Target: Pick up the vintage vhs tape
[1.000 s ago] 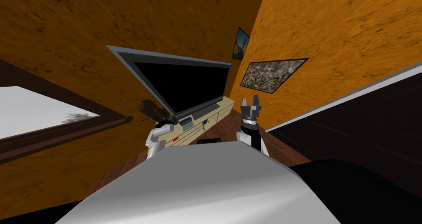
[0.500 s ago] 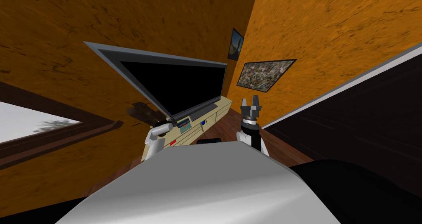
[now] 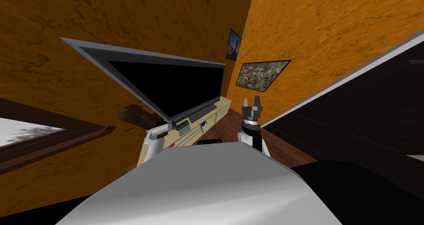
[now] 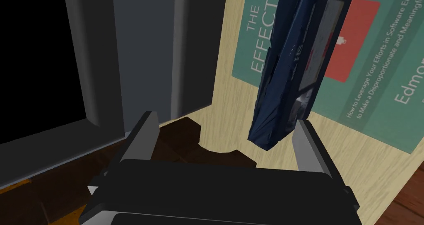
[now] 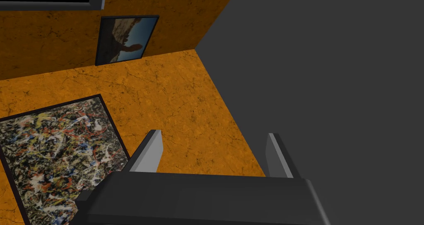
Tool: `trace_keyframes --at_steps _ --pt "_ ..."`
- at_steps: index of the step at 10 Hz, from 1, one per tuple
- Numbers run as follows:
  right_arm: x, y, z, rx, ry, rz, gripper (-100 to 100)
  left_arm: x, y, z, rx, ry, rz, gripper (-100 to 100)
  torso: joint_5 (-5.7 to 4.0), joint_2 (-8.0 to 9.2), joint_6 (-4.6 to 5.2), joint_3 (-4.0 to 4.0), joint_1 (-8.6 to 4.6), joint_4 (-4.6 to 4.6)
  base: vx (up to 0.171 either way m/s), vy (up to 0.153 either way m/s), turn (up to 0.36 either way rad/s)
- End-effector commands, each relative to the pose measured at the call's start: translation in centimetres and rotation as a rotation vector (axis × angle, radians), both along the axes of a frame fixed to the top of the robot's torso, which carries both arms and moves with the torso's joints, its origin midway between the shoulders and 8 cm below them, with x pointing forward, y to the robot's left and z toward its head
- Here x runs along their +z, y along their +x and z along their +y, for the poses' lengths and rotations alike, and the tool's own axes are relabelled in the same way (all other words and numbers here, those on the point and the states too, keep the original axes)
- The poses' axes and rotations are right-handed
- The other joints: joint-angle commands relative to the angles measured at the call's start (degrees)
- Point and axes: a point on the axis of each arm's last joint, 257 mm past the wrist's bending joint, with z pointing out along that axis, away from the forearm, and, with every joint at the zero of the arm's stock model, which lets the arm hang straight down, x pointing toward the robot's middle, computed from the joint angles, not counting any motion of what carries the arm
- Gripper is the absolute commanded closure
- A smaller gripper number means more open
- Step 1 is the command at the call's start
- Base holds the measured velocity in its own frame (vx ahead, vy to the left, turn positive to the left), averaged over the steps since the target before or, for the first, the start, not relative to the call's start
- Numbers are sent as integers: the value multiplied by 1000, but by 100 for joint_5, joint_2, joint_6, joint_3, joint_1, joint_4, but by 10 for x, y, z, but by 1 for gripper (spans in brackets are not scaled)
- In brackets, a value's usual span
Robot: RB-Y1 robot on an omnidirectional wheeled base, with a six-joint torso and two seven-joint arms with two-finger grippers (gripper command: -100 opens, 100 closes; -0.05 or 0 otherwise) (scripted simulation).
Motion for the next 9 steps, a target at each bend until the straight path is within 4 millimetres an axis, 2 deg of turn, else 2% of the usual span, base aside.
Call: trace_keyframes --at_steps 1,9 --pt "0 0 0 0 0 0 0 -11 -12 7 22 -26 56 -100 0 0 0 0 0 0 36 -7 -126" --pt "0 0 0 0 0 0 0 -44 -64 20 83 -140 288 -100 0 -3 -1 -2 1 -1 32 -7 -87"
